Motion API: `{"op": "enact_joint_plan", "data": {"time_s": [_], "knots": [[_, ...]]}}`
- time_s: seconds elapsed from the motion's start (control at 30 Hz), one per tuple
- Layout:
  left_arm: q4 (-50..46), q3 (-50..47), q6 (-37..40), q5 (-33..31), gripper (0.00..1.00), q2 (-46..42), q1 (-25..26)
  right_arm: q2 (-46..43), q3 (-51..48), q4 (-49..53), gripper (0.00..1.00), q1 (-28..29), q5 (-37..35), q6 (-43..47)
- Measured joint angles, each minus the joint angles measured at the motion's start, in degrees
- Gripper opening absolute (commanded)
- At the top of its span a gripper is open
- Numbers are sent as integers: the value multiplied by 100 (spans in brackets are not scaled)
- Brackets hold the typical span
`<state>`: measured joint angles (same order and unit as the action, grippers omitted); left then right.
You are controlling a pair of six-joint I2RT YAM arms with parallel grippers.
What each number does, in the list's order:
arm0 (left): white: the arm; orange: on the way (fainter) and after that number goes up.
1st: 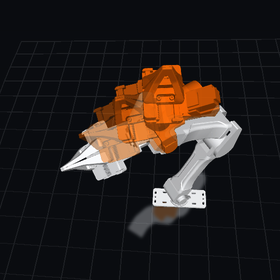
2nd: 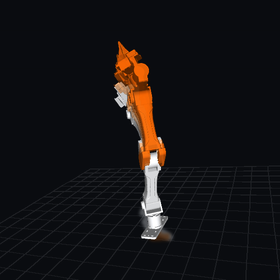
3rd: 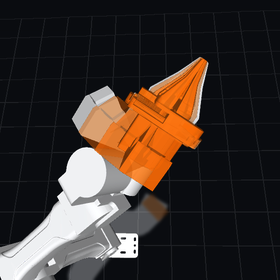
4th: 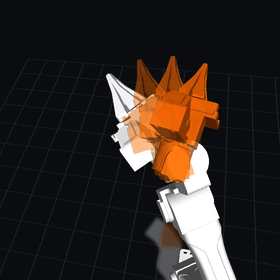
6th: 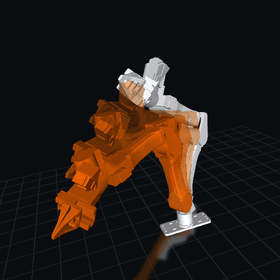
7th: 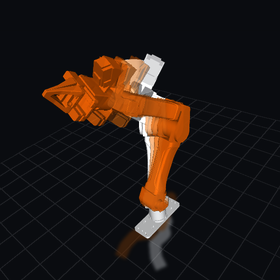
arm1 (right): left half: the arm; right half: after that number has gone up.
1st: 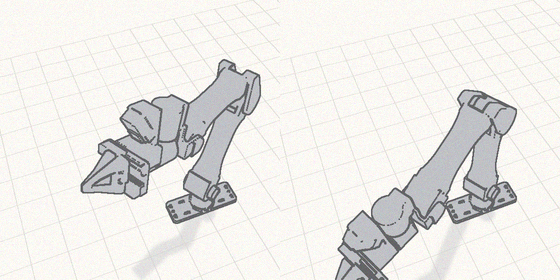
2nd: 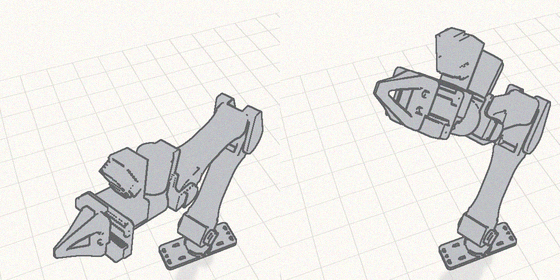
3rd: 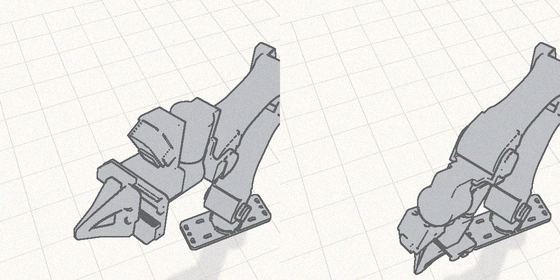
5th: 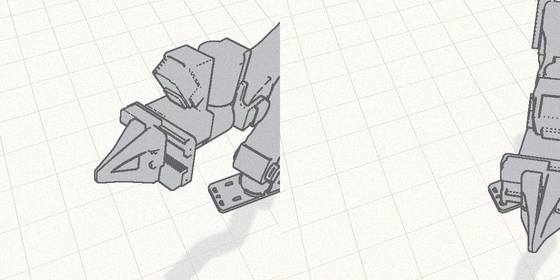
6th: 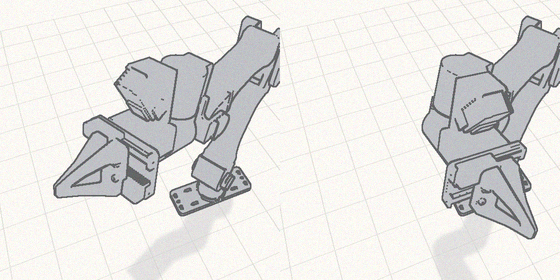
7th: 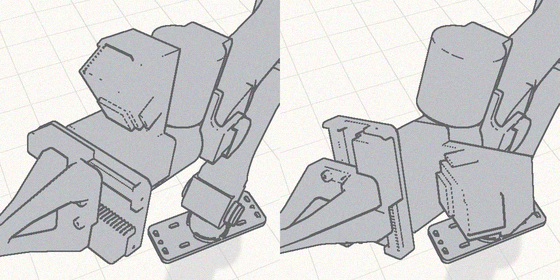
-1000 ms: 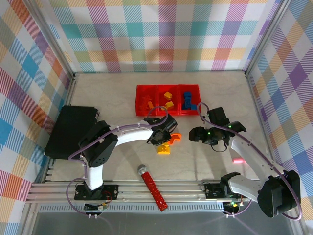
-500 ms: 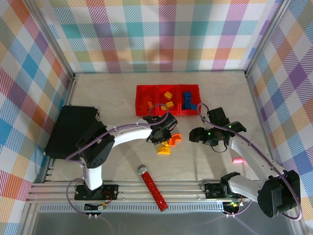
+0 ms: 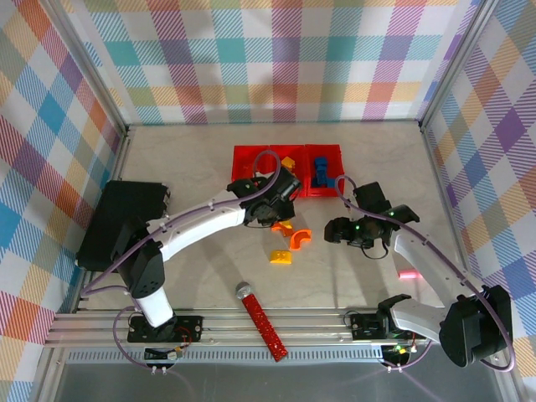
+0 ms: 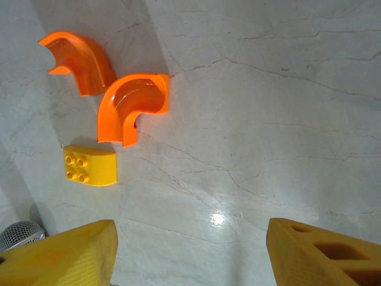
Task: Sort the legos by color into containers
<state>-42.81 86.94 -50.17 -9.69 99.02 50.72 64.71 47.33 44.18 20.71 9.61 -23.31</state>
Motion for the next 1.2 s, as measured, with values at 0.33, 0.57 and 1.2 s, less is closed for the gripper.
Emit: {"op": "enact_joint_plan", "data": {"time_s": [0.33, 0.57, 1.2], "knots": [[9, 2081, 1410, 7, 7, 1360, -1108, 13, 24, 4, 68, 0, -120, 22], [564, 2822, 2288, 90, 7, 2540, -1370, 11, 24, 9, 68, 0, -125, 26], [1285, 3574, 3440, -496, 18, 3620, -1429, 278, 26, 44, 68, 0, -168, 306]]}}
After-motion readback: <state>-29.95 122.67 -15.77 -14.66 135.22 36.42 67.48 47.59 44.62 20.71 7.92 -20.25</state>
